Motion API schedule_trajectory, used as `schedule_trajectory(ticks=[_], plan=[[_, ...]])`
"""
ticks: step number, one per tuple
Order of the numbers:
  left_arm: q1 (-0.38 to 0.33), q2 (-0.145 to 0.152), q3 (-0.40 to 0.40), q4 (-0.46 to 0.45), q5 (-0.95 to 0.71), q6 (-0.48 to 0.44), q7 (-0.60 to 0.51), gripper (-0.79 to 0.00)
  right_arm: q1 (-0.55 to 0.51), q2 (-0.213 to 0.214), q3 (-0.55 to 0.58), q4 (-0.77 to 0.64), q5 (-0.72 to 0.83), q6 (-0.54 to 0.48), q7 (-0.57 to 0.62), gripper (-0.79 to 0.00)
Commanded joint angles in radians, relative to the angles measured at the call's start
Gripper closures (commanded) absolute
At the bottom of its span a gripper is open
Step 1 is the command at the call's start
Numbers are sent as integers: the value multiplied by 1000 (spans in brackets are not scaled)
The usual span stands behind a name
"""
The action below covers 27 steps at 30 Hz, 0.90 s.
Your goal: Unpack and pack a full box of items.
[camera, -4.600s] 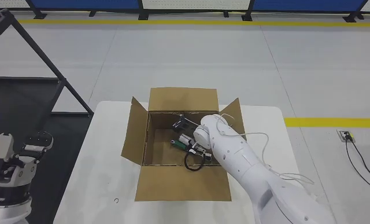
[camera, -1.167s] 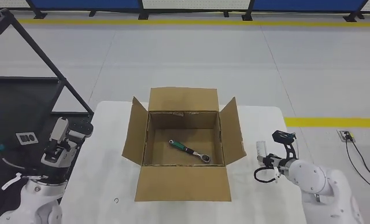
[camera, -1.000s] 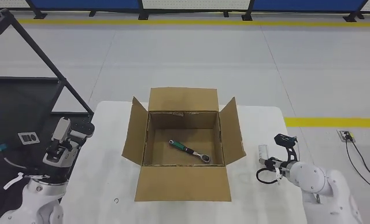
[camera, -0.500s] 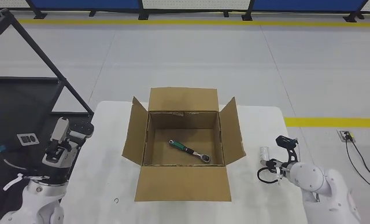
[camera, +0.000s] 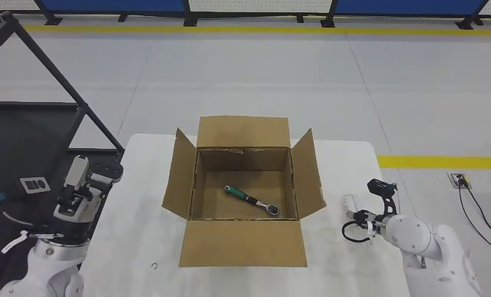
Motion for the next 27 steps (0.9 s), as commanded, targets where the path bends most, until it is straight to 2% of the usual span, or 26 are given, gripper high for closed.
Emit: schedule_trajectory(ticks=[1,19,25,27], plan=[[0,1,-1,0,-1,0,0,-785,-3,2,-2,-9,-2,5,3,-332],[5,5,-14,5,-11,-4,-3,-785,10,15,-32,-16,-5,26,19,-336],[3,6,-17,4,-15,-3,-2,-785,3,21,-15,-73,-4,42,3,-348],[2,7,-20,5,-17,-3,-2,-785,2,25,-5,-105,-20,41,9,-376]])
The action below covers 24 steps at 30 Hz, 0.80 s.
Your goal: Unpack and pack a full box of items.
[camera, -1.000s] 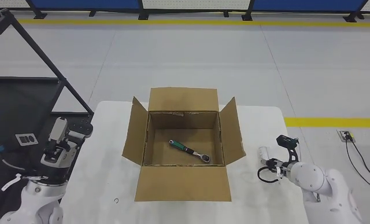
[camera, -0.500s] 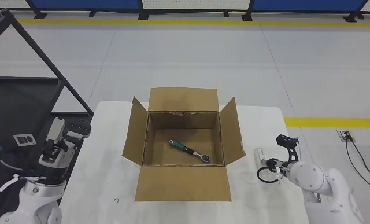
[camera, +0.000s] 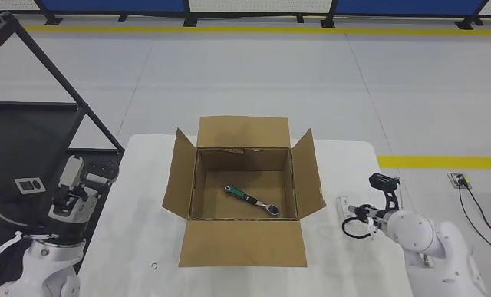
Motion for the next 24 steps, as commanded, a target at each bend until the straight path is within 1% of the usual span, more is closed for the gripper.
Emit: schedule_trajectory(ticks=[1,4,5,6,7,10,12,17,21,24], plan=[[-1,0,-2,1,-2,0,0,-785,0,3,4,-36,-11,-1,3,-376],[-1,1,-7,3,-7,-2,1,-785,1,7,10,-121,-29,-2,-5,-372],[0,1,-9,3,-9,-3,2,-785,2,8,13,-153,-38,-1,-11,-388],[0,2,-11,3,-11,-4,2,-785,3,9,14,-188,-50,5,-20,-646],[2,2,-13,5,-10,-6,4,-785,4,10,13,-223,-67,10,-22,-785],[4,2,-20,7,-20,-11,9,-785,22,13,8,-324,-97,14,-31,-785],[7,2,-27,10,-27,-16,12,-785,47,14,-5,-379,-106,-2,-36,-785],[23,1,-50,19,-51,-29,28,-785,147,14,-88,-457,-131,-49,-25,-785],[47,0,-77,25,-73,-43,41,-785,254,9,-196,-449,-89,-141,-11,-785],[66,0,-102,29,-90,-48,51,-785,351,-1,-302,-393,-40,-216,9,-785]])
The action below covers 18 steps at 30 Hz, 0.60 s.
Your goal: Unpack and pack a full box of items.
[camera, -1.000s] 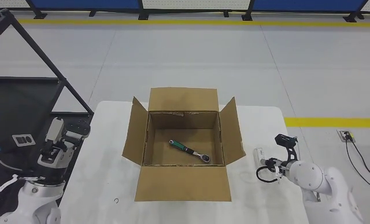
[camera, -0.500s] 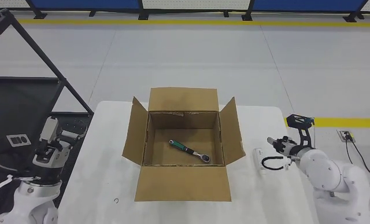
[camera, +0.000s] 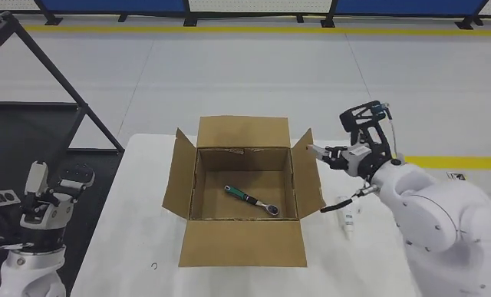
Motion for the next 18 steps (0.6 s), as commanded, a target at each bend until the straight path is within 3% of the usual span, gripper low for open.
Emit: schedule_trajectory(ticks=[1,10,18], plan=[[13,-1,-16,2,-14,-3,5,-785,77,-8,-79,53,41,-54,12,-785],[53,-2,-72,4,-59,-13,-1,-785,366,-80,-443,428,176,-185,52,-785],[64,-2,-86,4,-80,-16,-17,-785,516,-183,-709,739,235,-222,23,-785]])
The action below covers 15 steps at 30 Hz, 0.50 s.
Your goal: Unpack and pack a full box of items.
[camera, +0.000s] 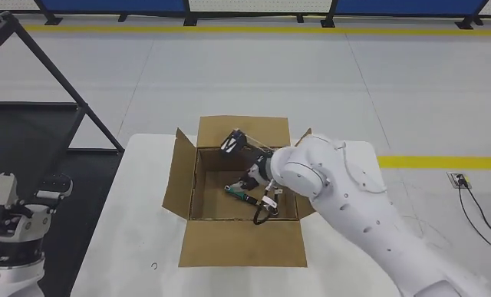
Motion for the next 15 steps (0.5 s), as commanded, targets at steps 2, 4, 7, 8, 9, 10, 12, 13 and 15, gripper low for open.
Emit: schedule_trajectory(ticks=[2,4,7,8,9,10,12,13,15], plan=[[3,0,-4,2,-4,0,-6,-785,35,-41,-74,111,30,-7,-31,-785],[4,0,-7,5,-8,0,-11,-785,55,-67,-109,182,50,-20,-50,-785],[7,1,-15,5,-19,-2,-24,-785,78,-106,-154,284,70,-25,-75,-785],[7,1,-18,6,-20,-3,-27,-785,85,-118,-168,322,72,-26,-80,-785],[8,1,-20,6,-21,-3,-29,-785,91,-130,-178,356,81,-29,-88,-785],[8,1,-21,7,-22,-2,-30,-785,97,-142,-188,392,89,-35,-93,-785],[9,2,-24,8,-23,-1,-35,-785,109,-166,-208,456,96,-50,-98,-785],[9,2,-25,8,-24,-1,-37,-785,114,-176,-216,487,102,-61,-98,-785],[9,2,-28,10,-27,-1,-39,-785,124,-196,-226,537,118,-88,-98,-785]])
